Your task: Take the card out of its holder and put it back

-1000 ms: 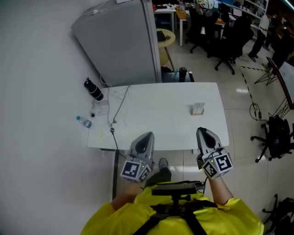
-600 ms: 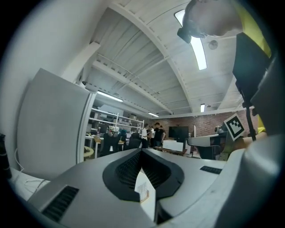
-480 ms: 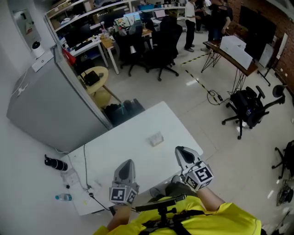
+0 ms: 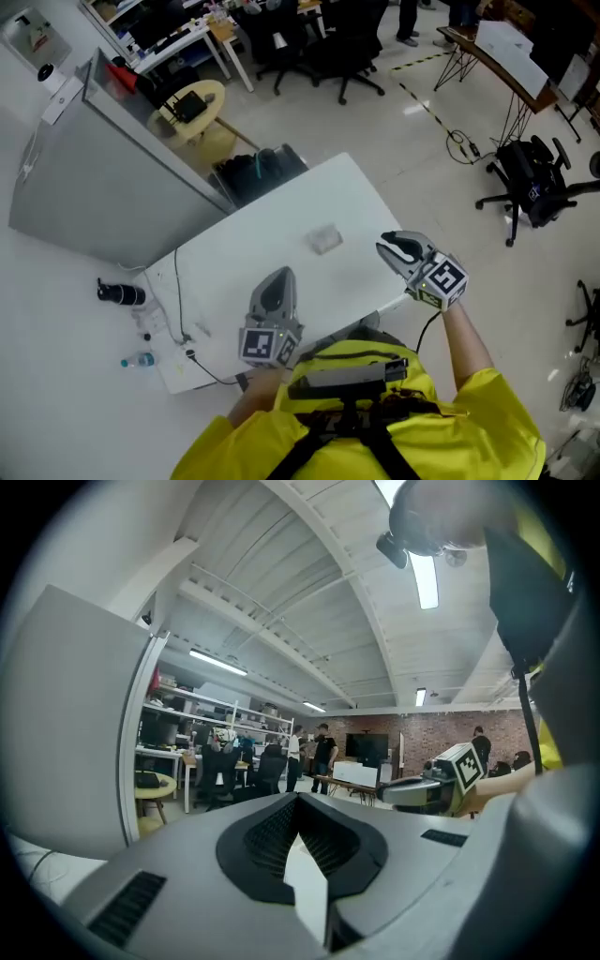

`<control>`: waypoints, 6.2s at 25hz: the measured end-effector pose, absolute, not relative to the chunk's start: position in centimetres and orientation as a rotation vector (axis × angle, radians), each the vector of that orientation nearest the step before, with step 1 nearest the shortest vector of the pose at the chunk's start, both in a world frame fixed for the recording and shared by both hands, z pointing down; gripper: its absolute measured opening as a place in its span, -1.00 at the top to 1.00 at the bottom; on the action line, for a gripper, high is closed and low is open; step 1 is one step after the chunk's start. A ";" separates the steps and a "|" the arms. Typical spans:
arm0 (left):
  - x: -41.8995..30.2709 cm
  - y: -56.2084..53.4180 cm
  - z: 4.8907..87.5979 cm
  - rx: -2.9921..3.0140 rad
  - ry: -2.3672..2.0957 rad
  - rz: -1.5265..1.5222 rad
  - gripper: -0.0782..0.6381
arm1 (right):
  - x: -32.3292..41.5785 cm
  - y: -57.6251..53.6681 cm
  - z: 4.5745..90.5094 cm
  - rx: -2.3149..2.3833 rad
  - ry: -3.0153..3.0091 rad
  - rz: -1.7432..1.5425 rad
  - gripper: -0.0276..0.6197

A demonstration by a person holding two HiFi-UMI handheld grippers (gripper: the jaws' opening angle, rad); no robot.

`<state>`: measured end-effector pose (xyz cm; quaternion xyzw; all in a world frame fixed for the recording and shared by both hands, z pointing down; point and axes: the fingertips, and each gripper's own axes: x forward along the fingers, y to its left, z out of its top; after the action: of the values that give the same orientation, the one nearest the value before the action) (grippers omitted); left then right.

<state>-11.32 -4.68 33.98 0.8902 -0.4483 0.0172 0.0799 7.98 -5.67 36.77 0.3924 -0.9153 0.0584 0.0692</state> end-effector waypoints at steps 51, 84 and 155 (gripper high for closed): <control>-9.2 -12.8 53.8 2.365 -1.430 0.282 0.79 | -2.5 -19.8 60.4 -0.319 -2.943 0.307 0.84; -9.2 -11.5 42.8 2.560 -1.475 0.110 0.79 | -2.1 -20.4 32.3 -0.213 -3.016 -0.019 0.85; -8.9 -12.7 53.9 2.363 -1.410 0.233 0.79 | 1.7 -21.3 55.9 0.163 -2.996 0.371 0.61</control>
<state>-8.87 -12.68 53.93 0.8403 -0.5013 0.0830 0.1888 1.70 -21.25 55.88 0.0537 -0.9892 0.1225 0.0593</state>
